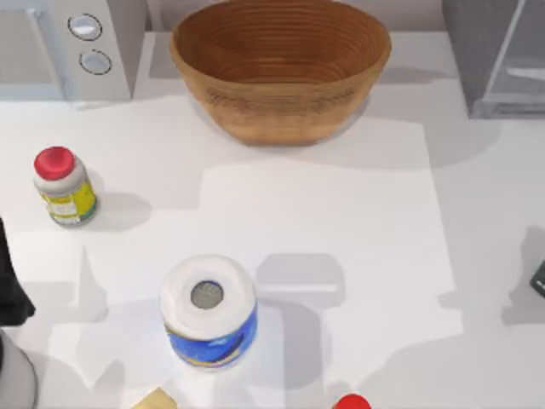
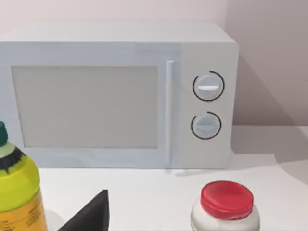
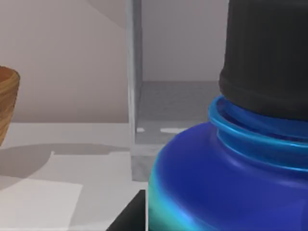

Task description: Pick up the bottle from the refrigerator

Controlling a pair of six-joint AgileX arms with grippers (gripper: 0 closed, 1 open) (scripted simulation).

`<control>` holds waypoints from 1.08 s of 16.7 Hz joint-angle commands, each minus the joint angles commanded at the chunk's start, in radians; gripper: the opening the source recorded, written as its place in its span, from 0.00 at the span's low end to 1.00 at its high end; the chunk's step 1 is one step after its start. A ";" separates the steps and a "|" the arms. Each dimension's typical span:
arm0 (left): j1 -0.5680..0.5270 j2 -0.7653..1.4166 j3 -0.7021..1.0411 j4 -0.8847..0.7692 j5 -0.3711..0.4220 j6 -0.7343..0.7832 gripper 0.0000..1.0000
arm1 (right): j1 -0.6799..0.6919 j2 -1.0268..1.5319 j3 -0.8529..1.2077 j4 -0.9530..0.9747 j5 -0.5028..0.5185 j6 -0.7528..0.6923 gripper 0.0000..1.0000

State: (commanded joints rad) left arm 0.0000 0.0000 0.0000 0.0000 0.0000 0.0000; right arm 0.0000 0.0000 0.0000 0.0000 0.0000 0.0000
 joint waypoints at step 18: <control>0.000 0.000 0.000 0.000 0.000 0.000 1.00 | 0.221 0.699 0.279 0.684 0.296 -0.027 0.00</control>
State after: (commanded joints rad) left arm 0.0000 0.0000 0.0000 0.0000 0.0000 0.0000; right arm 0.2209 0.6986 0.2789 0.6838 0.2960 -0.0265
